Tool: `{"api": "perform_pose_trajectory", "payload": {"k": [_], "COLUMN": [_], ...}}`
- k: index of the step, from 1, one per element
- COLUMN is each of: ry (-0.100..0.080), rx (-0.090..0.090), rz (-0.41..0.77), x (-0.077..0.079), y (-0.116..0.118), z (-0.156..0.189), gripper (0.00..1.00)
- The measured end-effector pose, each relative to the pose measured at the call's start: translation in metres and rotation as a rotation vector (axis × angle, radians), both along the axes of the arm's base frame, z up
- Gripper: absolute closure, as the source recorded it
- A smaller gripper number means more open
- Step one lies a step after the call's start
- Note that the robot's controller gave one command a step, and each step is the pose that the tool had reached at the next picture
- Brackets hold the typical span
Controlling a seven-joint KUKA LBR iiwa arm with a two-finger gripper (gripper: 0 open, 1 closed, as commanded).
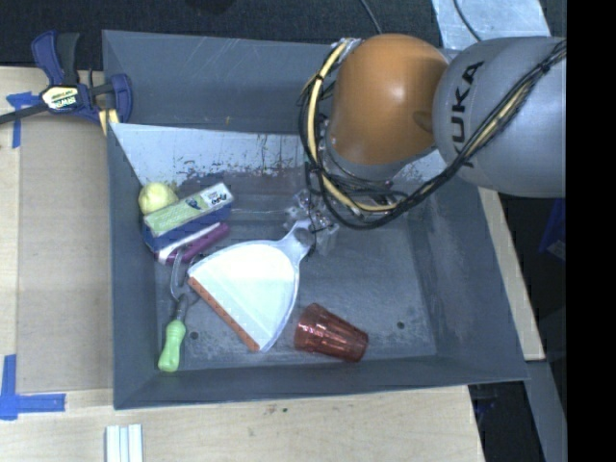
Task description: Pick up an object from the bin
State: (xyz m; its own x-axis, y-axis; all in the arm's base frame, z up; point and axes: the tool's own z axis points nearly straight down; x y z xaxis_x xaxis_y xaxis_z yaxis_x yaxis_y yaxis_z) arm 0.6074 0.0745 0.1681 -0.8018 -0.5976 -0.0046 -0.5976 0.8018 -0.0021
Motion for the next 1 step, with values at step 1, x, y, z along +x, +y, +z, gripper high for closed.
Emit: {"api": "perform_pose_trajectory", "payload": {"k": [1], "ry": [-0.002], "rx": [0.0], "rz": [0.0], "x": [0.0006], "y": [0.0001], "z": [0.0248], "gripper": [1.0]}}
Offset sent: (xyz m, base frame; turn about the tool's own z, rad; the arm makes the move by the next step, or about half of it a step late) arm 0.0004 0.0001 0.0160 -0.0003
